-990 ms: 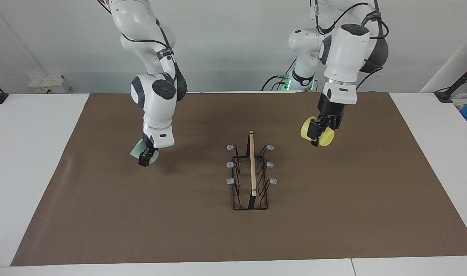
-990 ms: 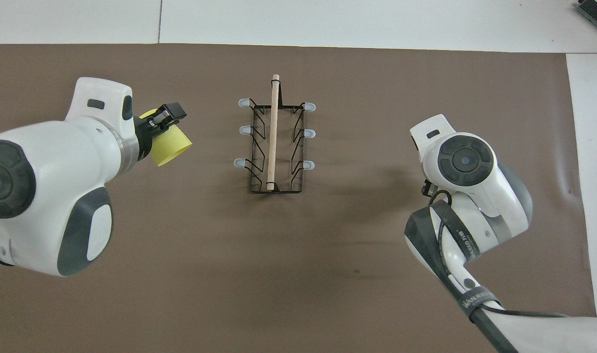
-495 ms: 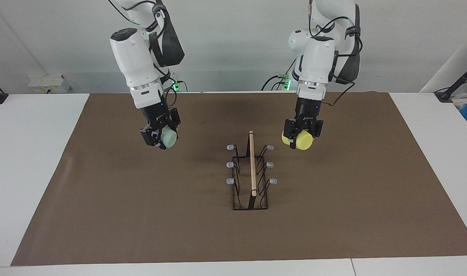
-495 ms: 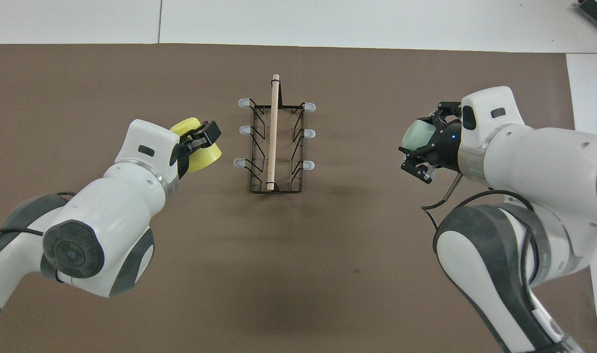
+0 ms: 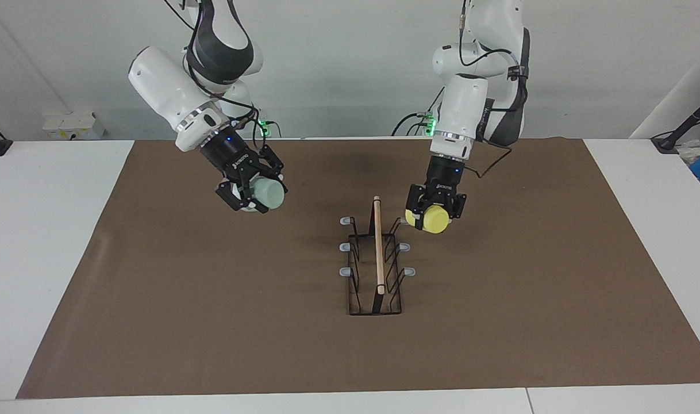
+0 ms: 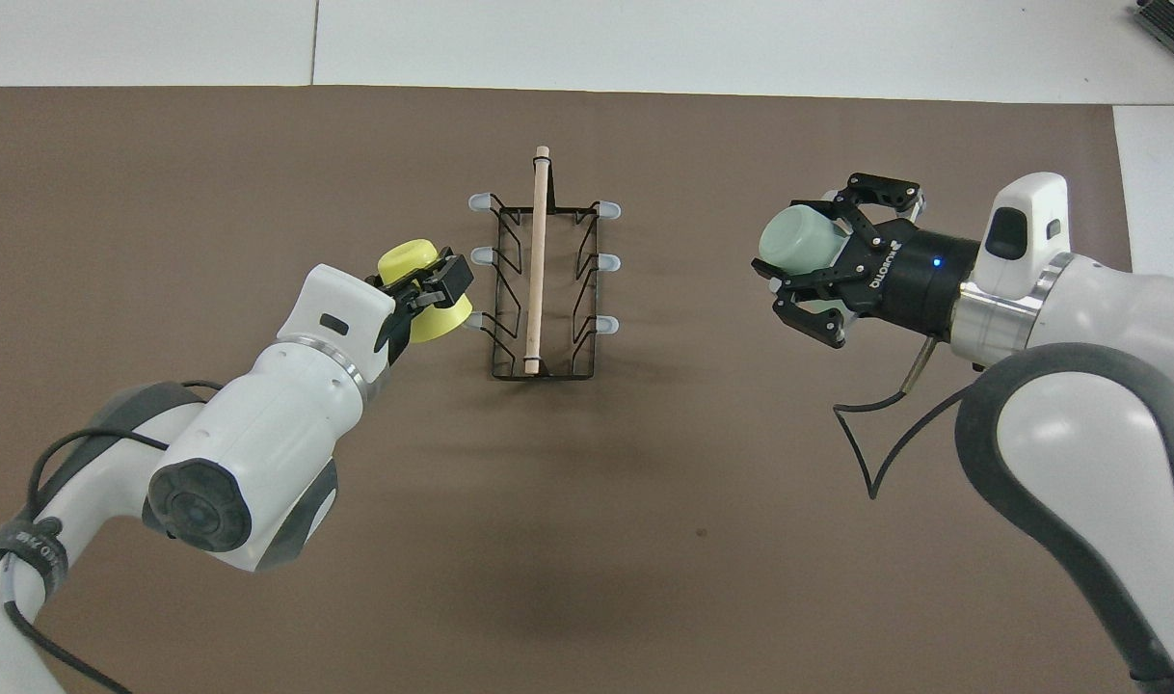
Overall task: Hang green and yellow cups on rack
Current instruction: 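Carry the yellow cup toward the rack while the right gripper carries the green cup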
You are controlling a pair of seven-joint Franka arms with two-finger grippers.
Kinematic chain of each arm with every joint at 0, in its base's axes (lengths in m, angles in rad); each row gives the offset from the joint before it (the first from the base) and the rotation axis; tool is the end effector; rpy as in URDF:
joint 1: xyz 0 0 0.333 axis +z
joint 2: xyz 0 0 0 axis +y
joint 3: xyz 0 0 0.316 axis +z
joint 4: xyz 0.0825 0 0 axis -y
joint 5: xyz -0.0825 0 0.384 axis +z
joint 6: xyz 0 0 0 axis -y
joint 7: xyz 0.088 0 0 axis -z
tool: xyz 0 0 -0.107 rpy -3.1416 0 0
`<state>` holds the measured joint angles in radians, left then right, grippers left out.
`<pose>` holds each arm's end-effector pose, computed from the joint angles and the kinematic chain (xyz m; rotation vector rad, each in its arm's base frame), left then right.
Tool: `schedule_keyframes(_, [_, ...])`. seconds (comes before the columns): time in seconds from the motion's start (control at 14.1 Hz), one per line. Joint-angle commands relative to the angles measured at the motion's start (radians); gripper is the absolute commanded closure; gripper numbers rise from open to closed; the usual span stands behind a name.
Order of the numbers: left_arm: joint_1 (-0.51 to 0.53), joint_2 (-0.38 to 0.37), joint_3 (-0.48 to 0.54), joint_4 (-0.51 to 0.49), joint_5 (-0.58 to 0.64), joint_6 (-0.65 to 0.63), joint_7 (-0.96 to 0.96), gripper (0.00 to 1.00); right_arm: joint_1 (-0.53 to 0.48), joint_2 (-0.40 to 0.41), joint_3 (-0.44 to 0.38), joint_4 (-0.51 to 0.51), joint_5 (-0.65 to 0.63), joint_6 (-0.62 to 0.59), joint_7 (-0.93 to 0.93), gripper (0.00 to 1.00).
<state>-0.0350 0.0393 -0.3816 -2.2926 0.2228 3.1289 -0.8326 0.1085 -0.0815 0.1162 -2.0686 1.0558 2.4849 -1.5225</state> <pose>0.5106 -0.2452 0.4289 2.5672 0.2587 0.9431 0.5549 0.1245 0.5205 -2.1906 -1.2529 -1.1499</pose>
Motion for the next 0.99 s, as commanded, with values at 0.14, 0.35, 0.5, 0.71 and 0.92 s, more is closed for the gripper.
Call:
schedule_keyframes(0.14, [-0.002, 0.024, -0.005, -0.004, 0.023, 0.031, -0.003, 1.0, -0.009, -0.056, 0.008, -0.053, 0.166, -0.001, -0.106, 1.0])
schedule_keyframes(0.35, [-0.016, 0.033, -0.022, -0.004, 0.023, 0.03, -0.005, 1.0, -0.013, -0.072, 0.005, -0.056, 0.33, -0.061, -0.185, 1.0])
schedule_keyframes(0.5, [-0.023, 0.031, -0.022, -0.005, 0.023, 0.011, -0.005, 1.0, -0.035, -0.089, 0.005, -0.067, 0.433, -0.124, -0.229, 1.0])
schedule_keyframes(0.71, [-0.025, 0.031, -0.029, -0.007, 0.023, -0.032, -0.005, 1.0, -0.059, -0.096, 0.003, -0.084, 0.515, -0.171, -0.329, 1.0])
schedule_keyframes(0.92, [-0.025, 0.031, -0.036, -0.004, 0.023, -0.056, -0.022, 0.53, -0.069, -0.078, 0.003, -0.14, 0.746, -0.276, -0.48, 1.0])
